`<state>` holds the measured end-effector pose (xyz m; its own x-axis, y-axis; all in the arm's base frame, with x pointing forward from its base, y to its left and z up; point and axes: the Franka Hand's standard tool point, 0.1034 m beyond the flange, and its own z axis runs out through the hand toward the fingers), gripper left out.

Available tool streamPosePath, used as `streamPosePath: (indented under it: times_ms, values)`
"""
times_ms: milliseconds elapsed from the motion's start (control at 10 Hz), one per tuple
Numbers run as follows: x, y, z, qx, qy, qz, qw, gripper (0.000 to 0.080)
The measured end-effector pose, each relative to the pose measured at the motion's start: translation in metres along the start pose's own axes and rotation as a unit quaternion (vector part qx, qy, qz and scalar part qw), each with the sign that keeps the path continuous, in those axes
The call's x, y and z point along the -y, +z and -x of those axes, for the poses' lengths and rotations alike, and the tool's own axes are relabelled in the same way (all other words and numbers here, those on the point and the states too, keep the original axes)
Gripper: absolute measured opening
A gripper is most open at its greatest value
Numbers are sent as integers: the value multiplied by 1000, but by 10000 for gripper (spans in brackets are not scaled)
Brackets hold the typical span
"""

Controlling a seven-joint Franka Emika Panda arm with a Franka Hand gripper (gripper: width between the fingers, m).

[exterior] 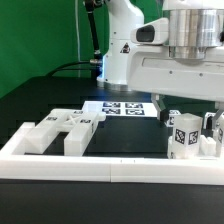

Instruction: Assemble chair

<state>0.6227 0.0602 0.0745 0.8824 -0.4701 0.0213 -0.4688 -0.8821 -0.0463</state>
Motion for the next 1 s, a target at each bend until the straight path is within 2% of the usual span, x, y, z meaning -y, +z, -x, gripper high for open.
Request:
streamPosePath:
  times_ms: [300,600,800,1000]
  values:
    - [-2,0,-1,0,-126,0,992,649]
    - [-3,1,-2,0,-231,2,973,649]
    - [-3,1,-2,-1,-290,6,957,649]
    - [-4,1,-2,-1,-366,10,931,649]
